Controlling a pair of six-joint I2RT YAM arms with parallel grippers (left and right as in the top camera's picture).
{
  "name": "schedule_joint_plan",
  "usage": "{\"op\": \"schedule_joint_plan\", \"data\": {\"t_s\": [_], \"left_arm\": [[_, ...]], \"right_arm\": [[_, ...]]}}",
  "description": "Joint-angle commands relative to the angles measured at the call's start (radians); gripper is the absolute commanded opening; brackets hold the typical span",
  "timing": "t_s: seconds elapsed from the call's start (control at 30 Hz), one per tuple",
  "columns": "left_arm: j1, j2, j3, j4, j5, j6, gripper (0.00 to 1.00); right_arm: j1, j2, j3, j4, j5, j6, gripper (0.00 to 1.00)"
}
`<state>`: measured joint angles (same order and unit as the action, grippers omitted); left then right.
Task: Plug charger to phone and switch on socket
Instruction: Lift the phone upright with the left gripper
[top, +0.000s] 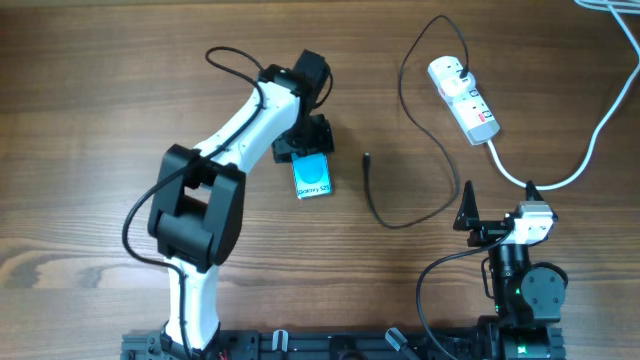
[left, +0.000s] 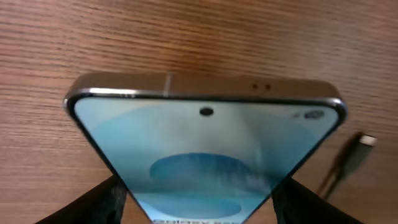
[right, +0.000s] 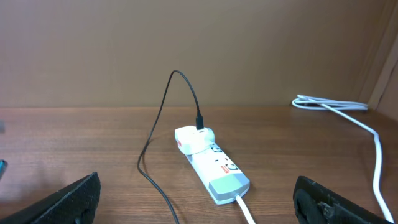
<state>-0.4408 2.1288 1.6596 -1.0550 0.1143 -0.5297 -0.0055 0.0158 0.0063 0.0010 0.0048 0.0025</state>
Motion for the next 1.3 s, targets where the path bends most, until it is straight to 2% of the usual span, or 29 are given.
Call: {"op": "schedule_joint_plan", "data": {"t_s": [0.0, 0.17, 0.2, 0.23, 0.33, 0.37, 0.43, 0.5, 0.73, 0.97, 1.1, 1.2, 1.27], "left_arm": [[0.013, -0.038, -0.005, 0.000, 0.033, 0.002, 0.71], [0.000, -0.034, -0.005, 0.010, -0.021, 0.001, 0.72], [-0.005, -0.029, -0.005, 0.013, -0.037, 0.000, 0.74], [-0.015, -0.019, -0.005, 0.021, -0.059, -0.001, 0.83], [-0.037, 0.007, -0.007, 0.038, -0.104, -0.003, 0.91], [-0.050, 0.023, -0.007, 0.042, -0.143, -0.007, 0.99], [-0.067, 0.045, -0.007, 0.044, -0.206, -0.041, 1.00], [-0.072, 0.060, -0.007, 0.029, -0.205, -0.055, 1.00], [-0.050, 0.066, -0.060, 0.053, -0.109, -0.055, 1.00], [-0.063, 0.066, -0.119, 0.140, -0.110, -0.055, 0.99], [-0.091, 0.066, -0.157, 0.165, -0.188, -0.092, 0.90], [-0.110, 0.066, -0.176, 0.173, -0.191, -0.108, 0.82], [-0.112, 0.066, -0.176, 0.174, -0.190, -0.108, 0.73]], "right_arm": [[-0.005, -0.002, -0.001, 0.006, 0.010, -0.002, 1.00], [-0.005, -0.002, -0.001, 0.006, 0.010, -0.002, 0.99], [-0.005, -0.002, -0.001, 0.006, 0.010, -0.002, 1.00], [-0.005, -0.002, -0.001, 0.006, 0.010, -0.002, 1.00], [-0.005, -0.002, -0.001, 0.006, 0.010, -0.002, 1.00], [-0.005, -0.002, -0.001, 0.006, 0.010, -0.002, 1.00], [-0.005, -0.002, -0.001, 0.006, 0.010, -0.002, 1.00], [-0.005, -0.002, -0.001, 0.006, 0.010, -0.002, 1.00], [-0.005, -0.002, -0.001, 0.006, 0.010, -0.002, 1.00], [-0.005, -0.002, -0.001, 0.006, 0.010, -0.002, 1.00], [-0.005, -0.002, -0.001, 0.006, 0.010, -0.002, 1.00], [-0.005, -0.002, -0.001, 0.006, 0.010, -0.002, 1.00], [-0.005, -0.002, -0.001, 0.006, 0.010, -0.002, 1.00]]}}
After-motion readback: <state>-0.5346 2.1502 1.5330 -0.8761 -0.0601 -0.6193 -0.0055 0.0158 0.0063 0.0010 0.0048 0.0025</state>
